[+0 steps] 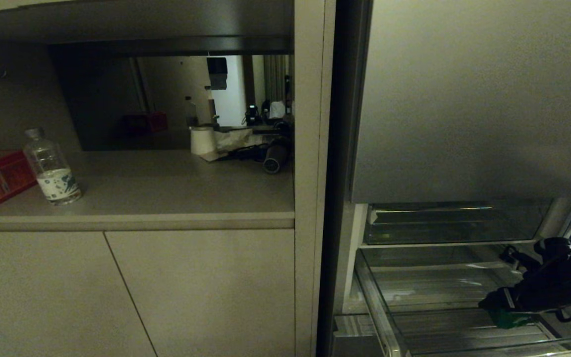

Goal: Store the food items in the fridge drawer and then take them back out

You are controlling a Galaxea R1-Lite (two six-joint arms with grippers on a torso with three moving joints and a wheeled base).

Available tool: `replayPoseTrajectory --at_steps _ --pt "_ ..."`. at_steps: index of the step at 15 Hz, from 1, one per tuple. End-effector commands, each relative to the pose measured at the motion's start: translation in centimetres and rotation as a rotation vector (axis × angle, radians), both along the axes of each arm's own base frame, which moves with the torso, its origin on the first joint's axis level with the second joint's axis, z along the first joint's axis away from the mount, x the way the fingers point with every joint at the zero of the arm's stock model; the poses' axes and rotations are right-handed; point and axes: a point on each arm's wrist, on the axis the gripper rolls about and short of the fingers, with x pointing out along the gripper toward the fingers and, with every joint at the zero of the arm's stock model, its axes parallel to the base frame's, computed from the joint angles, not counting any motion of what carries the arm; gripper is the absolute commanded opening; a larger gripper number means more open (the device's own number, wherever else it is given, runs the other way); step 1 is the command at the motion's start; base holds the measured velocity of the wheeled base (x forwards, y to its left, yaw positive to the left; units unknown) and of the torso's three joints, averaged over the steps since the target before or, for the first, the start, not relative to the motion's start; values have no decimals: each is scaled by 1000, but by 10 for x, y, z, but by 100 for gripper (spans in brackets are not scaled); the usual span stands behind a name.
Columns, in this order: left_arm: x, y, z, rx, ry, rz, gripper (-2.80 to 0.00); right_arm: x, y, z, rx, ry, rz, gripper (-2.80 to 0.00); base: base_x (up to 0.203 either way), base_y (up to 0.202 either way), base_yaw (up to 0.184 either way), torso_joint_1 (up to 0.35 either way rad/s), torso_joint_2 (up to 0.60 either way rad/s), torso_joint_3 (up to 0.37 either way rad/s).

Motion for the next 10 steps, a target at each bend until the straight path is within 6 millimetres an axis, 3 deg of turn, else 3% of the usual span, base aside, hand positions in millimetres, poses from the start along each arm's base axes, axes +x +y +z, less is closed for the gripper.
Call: replayPoseTrajectory --at_steps 1,5,6,10 --pt "0 0 0 0 1 0 -280 2 -1 -3 2 1 2 0 0 0 0 0 0 0" --pt "0 0 0 0 1 0 -280 3 -1 -4 2 0 4 0 0 0 0 0 0 0" --pt "0 0 0 0 1 0 -280 3 -1 -4 2 1 4 -280 0 0 0 0 0 0" --pt "0 0 0 0 1 0 -280 3 0 -3 1 0 6 -280 0 0 0 0 0 0"
